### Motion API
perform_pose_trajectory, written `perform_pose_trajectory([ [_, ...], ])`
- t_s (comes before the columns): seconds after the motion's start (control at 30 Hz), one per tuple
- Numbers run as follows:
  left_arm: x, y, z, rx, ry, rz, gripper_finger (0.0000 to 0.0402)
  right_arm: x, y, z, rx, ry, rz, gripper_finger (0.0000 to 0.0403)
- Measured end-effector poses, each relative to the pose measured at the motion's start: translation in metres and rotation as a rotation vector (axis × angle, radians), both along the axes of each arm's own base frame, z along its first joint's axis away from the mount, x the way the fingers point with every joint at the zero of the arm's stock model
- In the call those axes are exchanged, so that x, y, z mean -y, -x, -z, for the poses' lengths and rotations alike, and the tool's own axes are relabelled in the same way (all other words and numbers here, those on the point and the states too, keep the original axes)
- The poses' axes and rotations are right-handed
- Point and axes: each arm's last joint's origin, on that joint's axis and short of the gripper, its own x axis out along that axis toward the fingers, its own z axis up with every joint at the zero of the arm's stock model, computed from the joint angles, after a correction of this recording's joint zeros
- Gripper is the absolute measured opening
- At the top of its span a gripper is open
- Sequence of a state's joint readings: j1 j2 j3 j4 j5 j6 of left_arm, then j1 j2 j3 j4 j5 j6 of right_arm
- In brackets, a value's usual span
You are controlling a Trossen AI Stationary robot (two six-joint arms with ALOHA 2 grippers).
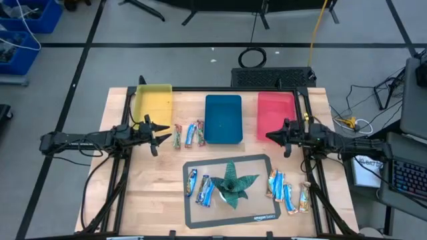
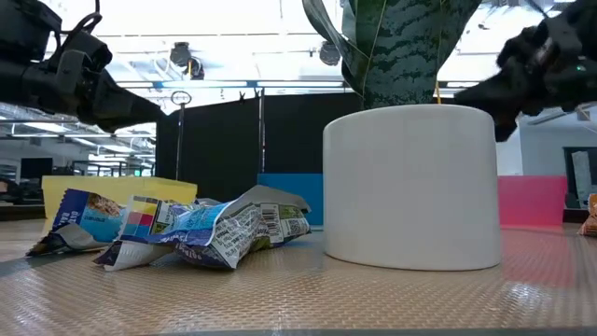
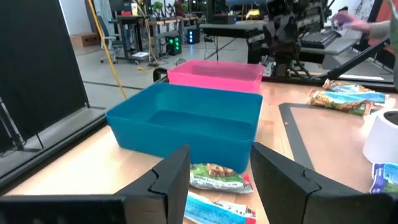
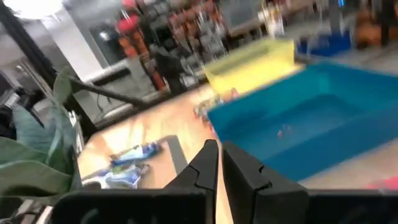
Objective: Pick and place Granola Bars by type
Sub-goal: Put the yellow granola bar into the pink bin
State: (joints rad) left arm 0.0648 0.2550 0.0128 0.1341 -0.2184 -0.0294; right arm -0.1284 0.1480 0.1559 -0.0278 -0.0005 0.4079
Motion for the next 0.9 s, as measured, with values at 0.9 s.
perform_pose_trajectory([
  [0.9,-0.001,0.001,0.003,-0.041,-0.025,-0.025,0.0173,-0.135,-0.088,-0.038,-1.435,-0.598,-0.083,0.0000],
])
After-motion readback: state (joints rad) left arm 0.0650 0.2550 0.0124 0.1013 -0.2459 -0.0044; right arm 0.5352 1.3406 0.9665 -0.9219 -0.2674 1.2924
